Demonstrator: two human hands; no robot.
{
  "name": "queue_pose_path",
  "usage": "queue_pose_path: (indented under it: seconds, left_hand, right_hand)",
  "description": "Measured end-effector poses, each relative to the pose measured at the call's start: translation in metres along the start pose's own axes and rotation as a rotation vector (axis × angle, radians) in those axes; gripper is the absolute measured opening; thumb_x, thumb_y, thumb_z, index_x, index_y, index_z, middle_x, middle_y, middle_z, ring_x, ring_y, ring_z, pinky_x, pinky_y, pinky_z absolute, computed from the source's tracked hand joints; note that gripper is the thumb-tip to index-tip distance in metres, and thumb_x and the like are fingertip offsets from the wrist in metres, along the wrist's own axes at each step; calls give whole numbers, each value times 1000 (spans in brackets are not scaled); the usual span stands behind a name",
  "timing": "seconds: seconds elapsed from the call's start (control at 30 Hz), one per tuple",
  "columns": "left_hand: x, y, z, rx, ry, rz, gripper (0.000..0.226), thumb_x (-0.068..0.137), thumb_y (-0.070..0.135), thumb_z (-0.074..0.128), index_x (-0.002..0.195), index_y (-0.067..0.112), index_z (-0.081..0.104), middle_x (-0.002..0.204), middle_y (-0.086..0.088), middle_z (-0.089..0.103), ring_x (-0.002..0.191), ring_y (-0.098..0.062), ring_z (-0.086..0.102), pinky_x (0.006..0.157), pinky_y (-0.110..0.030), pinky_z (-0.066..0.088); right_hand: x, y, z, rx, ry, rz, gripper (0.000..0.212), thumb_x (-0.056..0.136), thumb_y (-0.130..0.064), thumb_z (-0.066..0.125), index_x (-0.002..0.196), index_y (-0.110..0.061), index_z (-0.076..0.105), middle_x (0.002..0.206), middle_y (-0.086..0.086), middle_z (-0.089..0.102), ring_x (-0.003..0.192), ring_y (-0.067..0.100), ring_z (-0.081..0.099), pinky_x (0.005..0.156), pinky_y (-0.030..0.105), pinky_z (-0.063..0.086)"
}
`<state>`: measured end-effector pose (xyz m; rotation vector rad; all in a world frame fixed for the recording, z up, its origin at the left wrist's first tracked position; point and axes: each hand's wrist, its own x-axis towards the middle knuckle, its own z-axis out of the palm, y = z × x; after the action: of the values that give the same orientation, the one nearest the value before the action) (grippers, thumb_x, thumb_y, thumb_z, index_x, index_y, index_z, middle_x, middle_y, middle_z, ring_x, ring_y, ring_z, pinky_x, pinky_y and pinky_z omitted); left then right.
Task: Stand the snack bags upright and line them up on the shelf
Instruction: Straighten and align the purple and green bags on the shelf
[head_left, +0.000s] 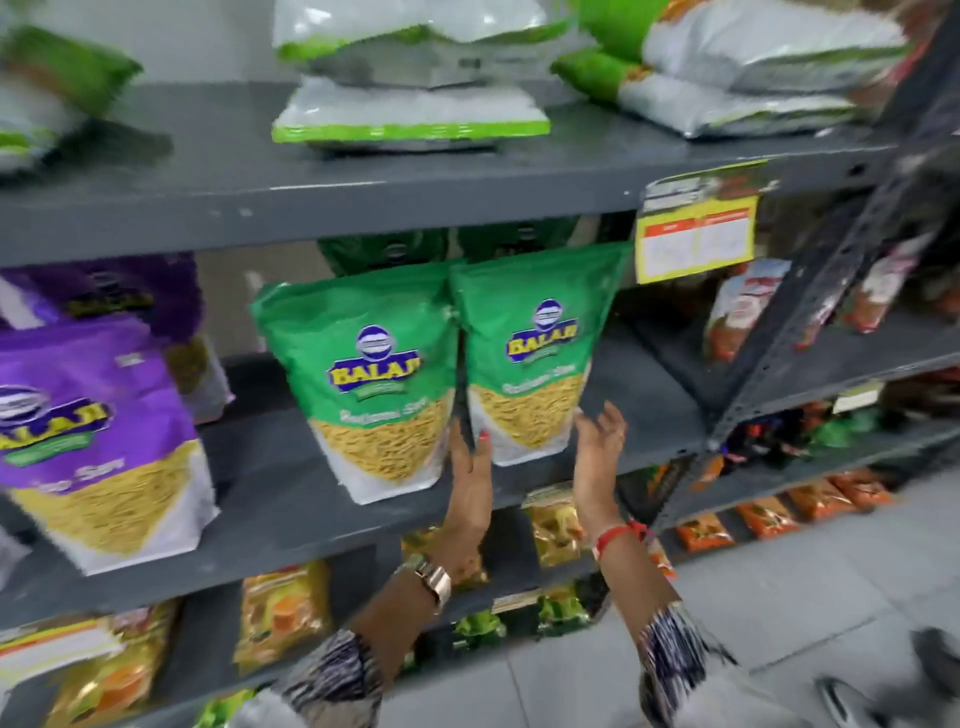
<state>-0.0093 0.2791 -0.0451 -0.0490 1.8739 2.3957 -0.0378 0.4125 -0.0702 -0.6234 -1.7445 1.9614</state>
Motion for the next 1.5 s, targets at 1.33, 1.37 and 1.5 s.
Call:
queue_pose_path:
  seconds: [1.33, 1.37, 1.5]
  left_hand:
    - [19, -7, -58, 124, 980, 487, 37, 91, 13, 36, 127, 4, 38, 110, 11, 41, 103, -6, 43, 89, -14, 35]
    - [24, 0, -69, 99, 959, 415, 43, 93, 15, 34, 136, 6, 31, 120, 12, 40, 111, -5, 42, 92, -11, 32]
    - [41, 15, -94, -79, 687, 193, 48, 99, 33, 20, 144, 18, 23, 144, -1, 35, 130, -16, 38, 108, -27, 29]
  right_hand:
    - [-30, 10, 25, -132, -802, -33, 48, 89, -28, 54, 134, -19, 43, 137, 3, 47, 123, 14, 47, 98, 22, 40]
    - [-31, 9, 37, -142, -830, 19, 57, 87, -32, 54, 140, -20, 36, 145, 4, 40, 130, 16, 41, 105, 30, 37]
    - [-36, 4, 68, -149, -796, 156, 84, 75, -49, 55, 146, -20, 22, 154, 8, 28, 140, 23, 30, 115, 44, 27]
